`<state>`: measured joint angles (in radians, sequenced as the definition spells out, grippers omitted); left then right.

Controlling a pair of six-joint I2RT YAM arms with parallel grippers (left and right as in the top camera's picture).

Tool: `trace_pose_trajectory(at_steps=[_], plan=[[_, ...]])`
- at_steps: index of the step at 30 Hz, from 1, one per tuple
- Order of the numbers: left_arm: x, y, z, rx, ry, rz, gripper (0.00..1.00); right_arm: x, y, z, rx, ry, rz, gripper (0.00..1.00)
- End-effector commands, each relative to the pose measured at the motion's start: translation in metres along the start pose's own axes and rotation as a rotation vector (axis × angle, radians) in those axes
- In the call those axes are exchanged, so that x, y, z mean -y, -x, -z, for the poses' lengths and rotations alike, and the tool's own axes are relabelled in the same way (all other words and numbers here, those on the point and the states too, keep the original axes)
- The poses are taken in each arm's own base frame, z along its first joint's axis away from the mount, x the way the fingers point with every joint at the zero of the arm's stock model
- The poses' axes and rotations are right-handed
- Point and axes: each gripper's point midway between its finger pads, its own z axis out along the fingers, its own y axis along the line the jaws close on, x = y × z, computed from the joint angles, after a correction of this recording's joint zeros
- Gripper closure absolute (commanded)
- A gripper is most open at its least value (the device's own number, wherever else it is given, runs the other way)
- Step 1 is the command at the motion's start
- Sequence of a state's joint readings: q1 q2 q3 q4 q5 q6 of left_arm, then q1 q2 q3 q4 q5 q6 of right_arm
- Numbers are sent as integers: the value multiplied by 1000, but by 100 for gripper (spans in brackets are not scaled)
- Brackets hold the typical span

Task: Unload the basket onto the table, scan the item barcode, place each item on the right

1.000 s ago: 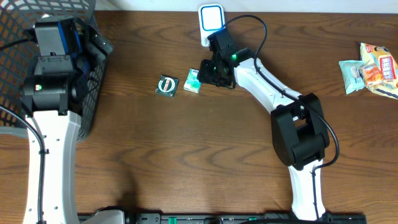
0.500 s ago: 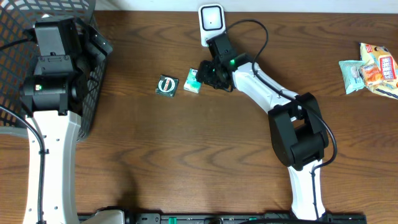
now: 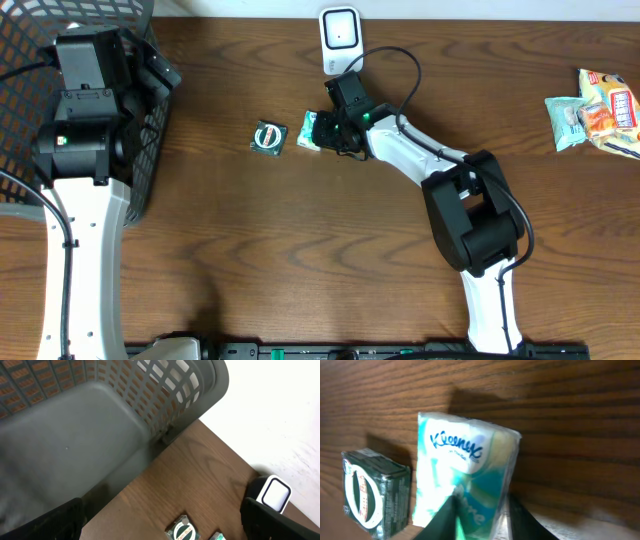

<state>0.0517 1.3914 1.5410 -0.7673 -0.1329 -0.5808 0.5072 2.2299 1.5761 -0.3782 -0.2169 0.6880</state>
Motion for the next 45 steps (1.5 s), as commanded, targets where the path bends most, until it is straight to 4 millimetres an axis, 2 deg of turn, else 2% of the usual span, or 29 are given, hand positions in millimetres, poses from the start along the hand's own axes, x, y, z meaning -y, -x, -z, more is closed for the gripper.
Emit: trace_pose_trajectory(at_steps=[1,3,5,13,23,26,29,32,34,36,41,42,43,45], plan=[[-2,2,2,6,2,15,2,20,1,3,-28,-23,44,92],[-2,2,2,6,2,15,2,31,1,9,-73,-1,39,99],[-2,2,2,6,2,15,2,41,6,18,-109,49,41,99],[-2,2,2,6,2,15,2,51,22,51,-185,323,35,99],[-2,2,2,6,2,15,2,34,22,116,-192,815,234,99],[-2,2,2,6,2,15,2,35,17,127,-184,877,269,99],[-2,2,2,6,2,15,2,48,12,121,-203,801,257,99],[-2,2,2,6,2,15,2,78,6,101,-250,592,218,99],[-2,2,2,6,2,15,2,105,1,89,-287,410,181,99],[-2,2,2,6,2,15,3,125,-4,83,-314,284,161,99],[-2,2,2,6,2,15,2,145,-12,82,-351,165,150,99],[-2,2,2,6,2,15,2,146,-12,82,-352,158,149,97],[-2,2,2,6,2,15,2,147,-13,82,-353,152,148,89],[-2,2,2,6,2,15,2,150,-11,82,-352,131,122,65]])
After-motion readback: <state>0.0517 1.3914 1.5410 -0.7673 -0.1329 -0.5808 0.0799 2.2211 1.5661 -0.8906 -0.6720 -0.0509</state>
